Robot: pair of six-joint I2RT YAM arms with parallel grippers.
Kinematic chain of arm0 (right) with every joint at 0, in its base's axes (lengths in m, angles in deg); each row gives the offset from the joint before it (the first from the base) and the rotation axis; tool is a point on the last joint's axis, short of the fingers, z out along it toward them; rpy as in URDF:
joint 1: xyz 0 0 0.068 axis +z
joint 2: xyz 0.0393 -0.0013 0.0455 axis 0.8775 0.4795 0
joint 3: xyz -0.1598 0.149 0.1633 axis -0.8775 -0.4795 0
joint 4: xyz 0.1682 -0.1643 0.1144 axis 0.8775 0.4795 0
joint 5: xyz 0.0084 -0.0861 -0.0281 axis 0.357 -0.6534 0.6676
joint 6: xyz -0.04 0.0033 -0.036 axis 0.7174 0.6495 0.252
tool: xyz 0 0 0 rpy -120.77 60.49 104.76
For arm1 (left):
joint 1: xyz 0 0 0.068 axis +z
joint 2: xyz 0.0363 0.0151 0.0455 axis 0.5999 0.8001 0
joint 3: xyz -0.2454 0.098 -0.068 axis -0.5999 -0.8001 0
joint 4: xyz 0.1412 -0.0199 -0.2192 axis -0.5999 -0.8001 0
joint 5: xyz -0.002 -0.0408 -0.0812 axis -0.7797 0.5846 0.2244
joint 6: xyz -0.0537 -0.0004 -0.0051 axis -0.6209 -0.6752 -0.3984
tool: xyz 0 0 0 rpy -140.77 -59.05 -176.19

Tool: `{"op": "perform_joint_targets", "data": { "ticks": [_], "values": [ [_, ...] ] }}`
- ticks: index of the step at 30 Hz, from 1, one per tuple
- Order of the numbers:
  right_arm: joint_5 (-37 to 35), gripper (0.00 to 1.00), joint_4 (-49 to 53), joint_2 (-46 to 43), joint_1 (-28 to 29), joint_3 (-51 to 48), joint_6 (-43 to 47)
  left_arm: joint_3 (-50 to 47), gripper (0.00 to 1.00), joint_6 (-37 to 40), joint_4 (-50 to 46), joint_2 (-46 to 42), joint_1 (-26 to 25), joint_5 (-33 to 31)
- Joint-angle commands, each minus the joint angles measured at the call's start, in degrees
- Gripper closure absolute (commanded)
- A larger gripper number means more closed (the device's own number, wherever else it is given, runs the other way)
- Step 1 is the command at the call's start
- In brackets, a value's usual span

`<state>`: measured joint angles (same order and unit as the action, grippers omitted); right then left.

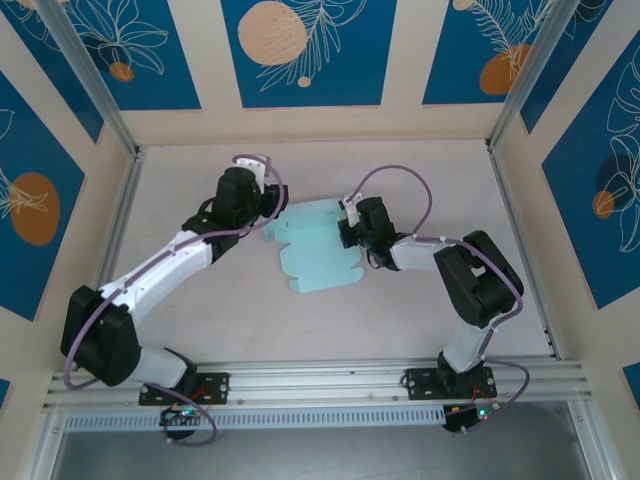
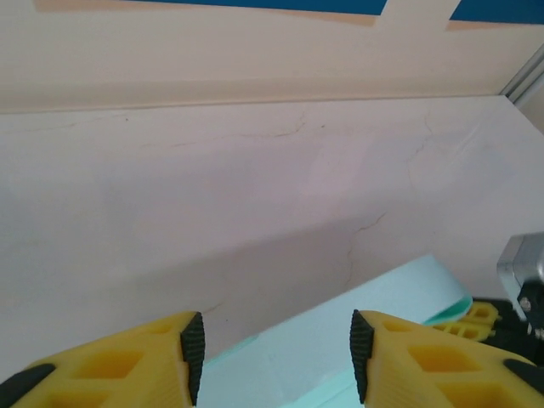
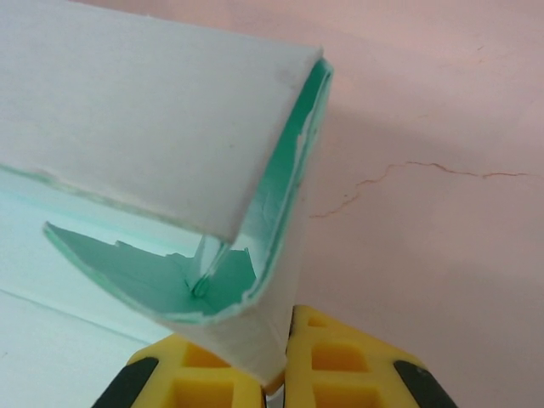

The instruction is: Fold the paper box

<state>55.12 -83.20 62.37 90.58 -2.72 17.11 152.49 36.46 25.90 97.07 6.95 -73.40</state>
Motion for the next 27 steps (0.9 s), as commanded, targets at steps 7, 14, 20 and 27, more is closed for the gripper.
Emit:
{"op": "perform_joint_targets", "data": {
  "ticks": [7, 14, 20, 27],
  "values": [
    [-1.71, 0.89, -1.43, 0.29, 0.69, 0.93, 0.44, 3.97, 0.60, -2.13, -7.45, 5.60, 0.00, -3.20],
    [0.39, 0.89, 0.15, 1.46, 0.45, 2.14, 0.61, 5.14, 0.64, -1.64, -8.40, 9.65, -0.39, -1.94],
    [1.21, 0.89, 1.12, 2.04, 0.24, 2.88, 0.26, 6.94, 0.64, -1.54, -10.42, 12.29, -0.96, -4.21],
    [0.08, 0.88, 1.13, 2.53, 0.08, 2.96, -0.52, 5.61, 0.69, -3.41, -13.03, 11.43, -2.16, -8.60]
  ]
}}
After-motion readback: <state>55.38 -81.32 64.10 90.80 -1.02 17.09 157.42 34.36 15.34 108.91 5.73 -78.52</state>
